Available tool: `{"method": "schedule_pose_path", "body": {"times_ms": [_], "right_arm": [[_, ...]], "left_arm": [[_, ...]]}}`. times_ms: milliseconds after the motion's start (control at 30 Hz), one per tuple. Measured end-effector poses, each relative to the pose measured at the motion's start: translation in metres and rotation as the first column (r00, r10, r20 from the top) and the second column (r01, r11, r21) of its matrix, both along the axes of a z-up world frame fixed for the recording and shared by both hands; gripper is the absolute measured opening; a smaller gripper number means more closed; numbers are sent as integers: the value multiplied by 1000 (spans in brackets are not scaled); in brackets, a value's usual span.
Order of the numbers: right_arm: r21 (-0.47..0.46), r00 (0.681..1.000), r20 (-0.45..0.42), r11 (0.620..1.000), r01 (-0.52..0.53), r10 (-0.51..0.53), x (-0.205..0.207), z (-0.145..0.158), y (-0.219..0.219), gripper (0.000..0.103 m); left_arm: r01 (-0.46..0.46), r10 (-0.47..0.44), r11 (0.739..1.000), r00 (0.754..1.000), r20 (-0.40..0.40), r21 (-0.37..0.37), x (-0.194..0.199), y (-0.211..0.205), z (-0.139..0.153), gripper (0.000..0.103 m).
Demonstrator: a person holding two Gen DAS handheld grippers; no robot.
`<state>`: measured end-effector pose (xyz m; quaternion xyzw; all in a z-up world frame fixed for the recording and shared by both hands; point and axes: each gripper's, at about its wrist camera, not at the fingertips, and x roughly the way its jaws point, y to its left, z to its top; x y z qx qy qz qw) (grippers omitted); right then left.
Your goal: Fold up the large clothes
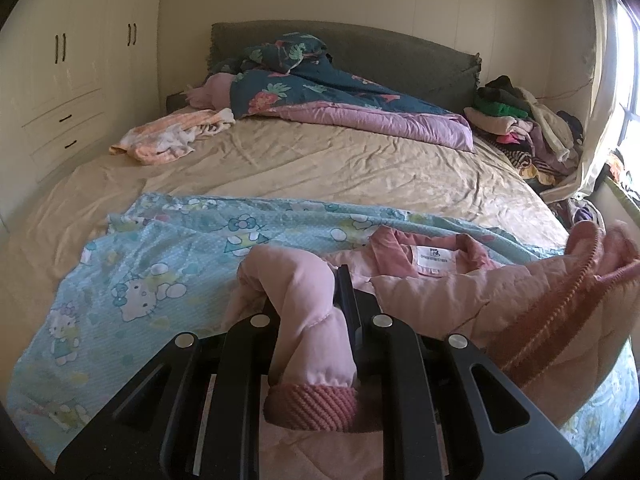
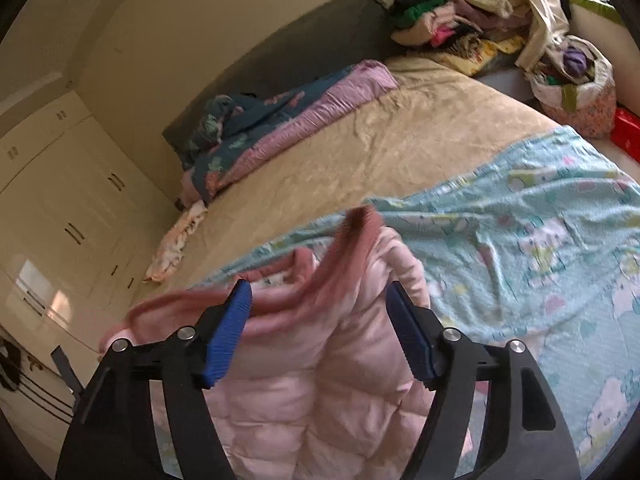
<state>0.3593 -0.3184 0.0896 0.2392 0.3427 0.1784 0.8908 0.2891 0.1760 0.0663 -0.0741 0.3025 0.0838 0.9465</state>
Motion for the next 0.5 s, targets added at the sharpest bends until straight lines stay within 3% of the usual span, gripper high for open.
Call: {"method": "schedule_pose_path", "body": {"times_ms": [167,400,500], "right_arm": [[-36,1000,31,999,2,0,2,-13,4,78],[-216,1000,-20,976,7,-11,12,-60,21,80],[-286,999,-36,958,3,-14,16,-80,27,81]], "left_arm": [[8,-8,1000,1000,-8,-3,12,-3,-4,11],[-4,3,1000,1000,-21,-6,26,-4,-14,13],[2,-2,999,1000,-18,-34,27,-2,-14,23]]}}
